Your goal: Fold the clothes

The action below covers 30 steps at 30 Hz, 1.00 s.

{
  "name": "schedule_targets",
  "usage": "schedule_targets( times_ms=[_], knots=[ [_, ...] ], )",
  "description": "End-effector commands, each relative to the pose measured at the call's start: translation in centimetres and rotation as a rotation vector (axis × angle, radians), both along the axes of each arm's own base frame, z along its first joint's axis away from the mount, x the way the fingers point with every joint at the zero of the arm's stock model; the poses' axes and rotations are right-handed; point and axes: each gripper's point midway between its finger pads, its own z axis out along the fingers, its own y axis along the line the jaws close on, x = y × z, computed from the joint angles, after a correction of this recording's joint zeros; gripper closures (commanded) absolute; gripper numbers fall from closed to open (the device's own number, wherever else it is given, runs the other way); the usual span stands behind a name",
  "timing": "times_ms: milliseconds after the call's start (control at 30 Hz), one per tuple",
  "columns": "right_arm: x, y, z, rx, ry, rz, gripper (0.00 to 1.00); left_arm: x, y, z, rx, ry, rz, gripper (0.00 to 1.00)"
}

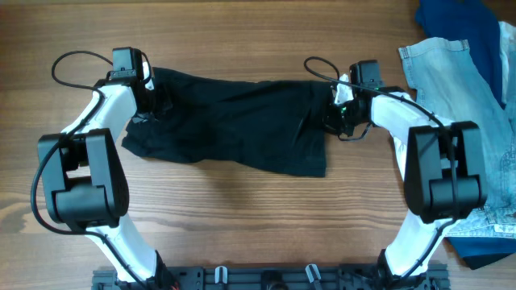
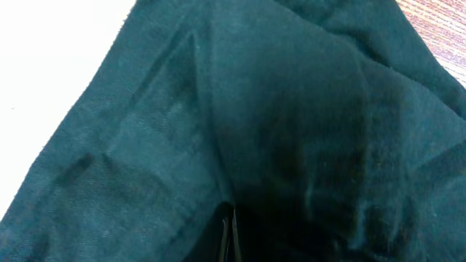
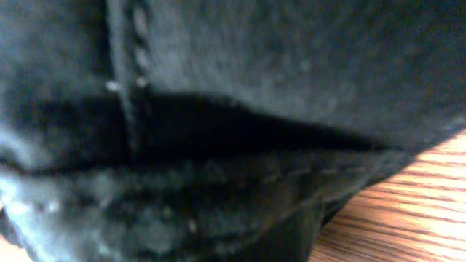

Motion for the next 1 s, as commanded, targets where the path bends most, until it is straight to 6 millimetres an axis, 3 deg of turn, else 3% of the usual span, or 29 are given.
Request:
schedule_targets(
  times_ms=[0, 167, 300, 400, 533, 633, 733, 833, 967],
  knots=[
    [-2.9, -0.9, -3.9, -0.059, 0.133, -0.02, 0.96, -0.3, -0.2, -0.6, -0.011, 0.015, -0.017, 0.96],
    [-1.8, -3.2, -2.2, -0.053, 0.1, -0.077, 0.96, -0.6, -0.2, -0.7, -0.014, 0.031, -0.014, 0.96],
    [-0.6, -6.4, 1.4, -0.134, 0.034, -0.113, 0.96, -1.2, -0.7, -0.9, -0.019, 0.055, -0.017, 0.96],
    [0.2, -8.6, 5.2, -0.207, -0.04, -0.159, 0.96, -1.5, -1.9, -1.0, -0.038, 0.073, -0.019, 0.96],
    [1.0, -9.6, 10.9, -0.215, -0.168, -0.175, 0.96, -1.7, -4.4, -0.8, -0.075, 0.078, -0.054, 0.96],
    [1.1, -9.6, 14.9, -0.224, -0.235, -0.155, 0.96, -1.9, -6.5, -0.9, -0.082, 0.084, -0.077, 0.96],
    [1.1, -8.5, 17.6, -0.215, -0.265, -0.109, 0.96, -2.2, -8.9, -0.8, -0.079, 0.086, -0.134, 0.96],
    [1.2, -6.7, 19.0, -0.203, -0.288, -0.068, 0.96, -2.4, -10.6, -0.8, -0.078, 0.082, -0.165, 0.96],
    [1.3, -2.4, 19.5, -0.167, -0.313, -0.014, 0.96, -2.1, -11.9, -0.6, -0.089, 0.063, -0.151, 0.96]
  ],
)
